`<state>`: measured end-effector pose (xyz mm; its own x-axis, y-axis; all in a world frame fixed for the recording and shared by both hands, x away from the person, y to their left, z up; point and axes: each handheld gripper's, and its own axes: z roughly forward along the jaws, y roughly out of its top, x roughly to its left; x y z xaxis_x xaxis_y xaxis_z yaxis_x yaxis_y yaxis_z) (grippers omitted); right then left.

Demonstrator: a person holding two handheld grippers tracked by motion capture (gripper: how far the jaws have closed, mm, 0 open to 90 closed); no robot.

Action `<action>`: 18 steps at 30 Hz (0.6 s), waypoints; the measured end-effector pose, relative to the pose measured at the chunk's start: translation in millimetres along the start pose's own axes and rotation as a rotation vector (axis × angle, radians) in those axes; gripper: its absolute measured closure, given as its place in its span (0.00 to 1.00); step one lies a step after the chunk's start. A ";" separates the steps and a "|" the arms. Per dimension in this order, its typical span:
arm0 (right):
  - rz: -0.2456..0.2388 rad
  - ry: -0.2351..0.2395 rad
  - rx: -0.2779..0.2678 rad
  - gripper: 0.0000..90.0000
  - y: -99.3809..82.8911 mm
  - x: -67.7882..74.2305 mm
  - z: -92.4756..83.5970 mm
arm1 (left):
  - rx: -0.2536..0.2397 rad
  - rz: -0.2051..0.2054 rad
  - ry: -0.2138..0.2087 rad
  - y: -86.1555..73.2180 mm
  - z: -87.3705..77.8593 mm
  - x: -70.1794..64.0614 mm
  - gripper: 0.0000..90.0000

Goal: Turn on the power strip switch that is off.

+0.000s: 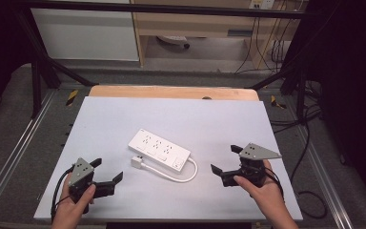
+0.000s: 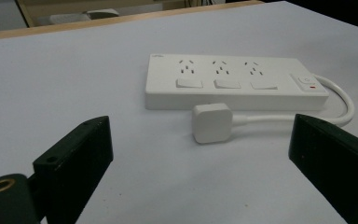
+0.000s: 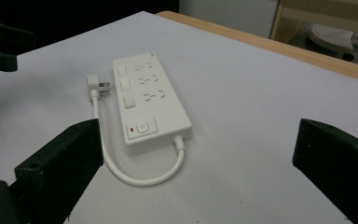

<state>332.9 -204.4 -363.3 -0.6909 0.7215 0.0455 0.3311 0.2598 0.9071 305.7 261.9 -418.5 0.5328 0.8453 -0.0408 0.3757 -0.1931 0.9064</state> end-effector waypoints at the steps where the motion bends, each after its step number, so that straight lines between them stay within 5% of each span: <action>1: 0.002 0.004 -0.002 0.02 2.4 0.7 0.8 | 0.001 0.000 -0.001 0.0 0.1 -0.2 0.07; 18: -0.010 0.044 -0.017 0.03 32.2 12.6 17.6 | 0.013 0.005 0.001 -0.8 0.9 -0.2 0.07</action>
<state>346.1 -175.6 -340.9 -0.7220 0.6897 0.0548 0.3137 0.2558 0.9144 306.0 261.4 -419.6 0.5338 0.8449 -0.0356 0.3826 -0.2037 0.9012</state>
